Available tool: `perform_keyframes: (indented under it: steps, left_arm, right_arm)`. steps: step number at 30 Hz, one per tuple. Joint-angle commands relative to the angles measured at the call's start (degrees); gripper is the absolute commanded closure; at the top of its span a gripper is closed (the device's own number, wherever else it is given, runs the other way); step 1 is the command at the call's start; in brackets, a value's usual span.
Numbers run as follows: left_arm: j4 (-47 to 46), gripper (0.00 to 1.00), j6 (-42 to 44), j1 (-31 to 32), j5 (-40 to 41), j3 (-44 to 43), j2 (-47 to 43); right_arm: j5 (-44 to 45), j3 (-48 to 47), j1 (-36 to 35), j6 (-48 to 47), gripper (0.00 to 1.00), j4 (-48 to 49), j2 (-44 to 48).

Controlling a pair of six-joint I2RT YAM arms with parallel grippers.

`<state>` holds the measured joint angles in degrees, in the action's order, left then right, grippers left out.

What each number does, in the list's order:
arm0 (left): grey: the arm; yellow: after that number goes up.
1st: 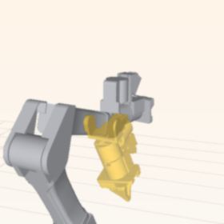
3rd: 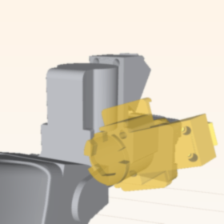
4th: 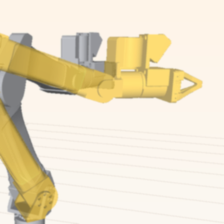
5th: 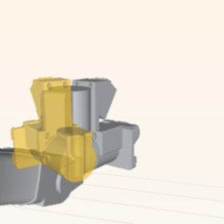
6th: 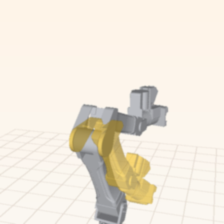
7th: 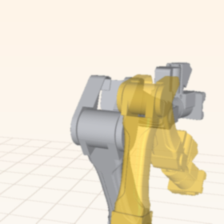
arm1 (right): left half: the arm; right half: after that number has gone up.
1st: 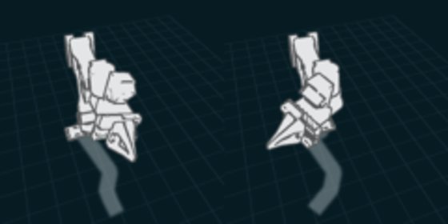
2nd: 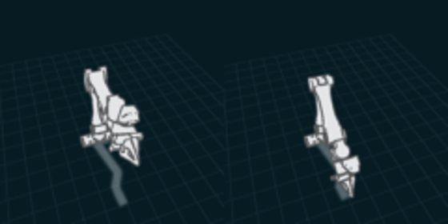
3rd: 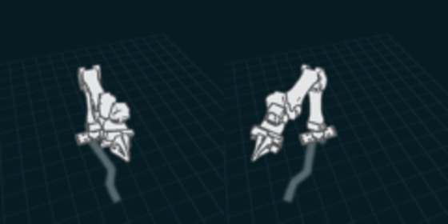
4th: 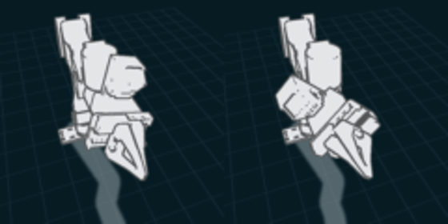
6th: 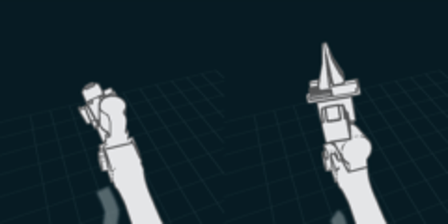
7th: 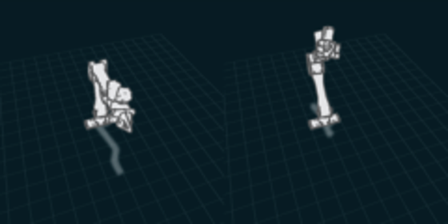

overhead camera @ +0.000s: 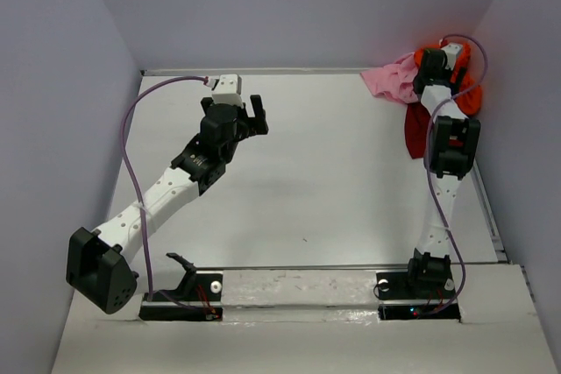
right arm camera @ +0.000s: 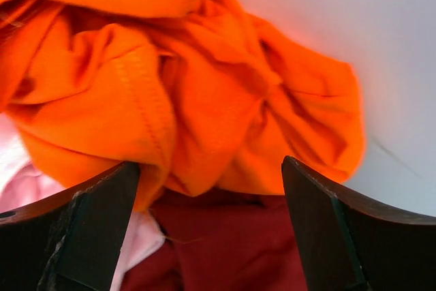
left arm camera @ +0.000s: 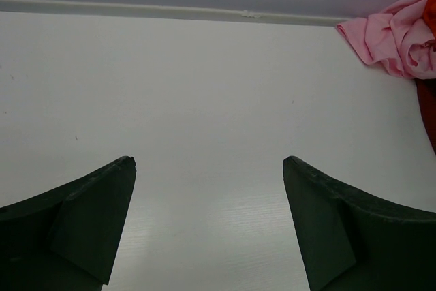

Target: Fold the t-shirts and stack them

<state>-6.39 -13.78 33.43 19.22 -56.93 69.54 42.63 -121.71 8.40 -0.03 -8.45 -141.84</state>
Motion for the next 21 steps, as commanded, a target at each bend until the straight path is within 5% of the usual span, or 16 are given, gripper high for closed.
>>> perform_keyframes:
  steps: [1, 5, 8, 10, 12, 21]
  left_arm:
    - [-1.3, 0.01, 0.6, 0.3, -0.9, -2.9, -1.2]
    - [-1.3, 0.01, 0.4, 0.4, -1.5, -2.9, -1.0]
    - [-1.2, 0.01, 0.4, 0.3, -1.6, -2.9, -0.7]
    - [-1.1, 0.01, 0.4, 0.3, -1.6, -3.0, -0.6]
    - [-1.0, 0.01, 0.5, 0.4, -1.6, -3.1, -0.5]
    - [-0.9, 0.01, 0.7, 0.3, -1.1, -3.2, -0.2]
  right_arm:
    - [-4.0, -4.0, 0.2, 2.1, 0.10, 1.1, -1.9]
    - [-8.5, -4.8, 1.3, 4.2, 0.14, -1.6, -1.9]
    - [-12.1, -5.3, 1.8, 6.2, 0.30, -3.6, -1.6]
    - [-13.9, -5.5, 2.3, 6.8, 0.56, -4.4, -1.5]
    - [-13.7, -5.6, 2.3, 8.0, 1.00, -5.6, -1.3]
    - [-26.9, -2.8, 2.8, 14.3, 1.00, -8.0, 5.5]
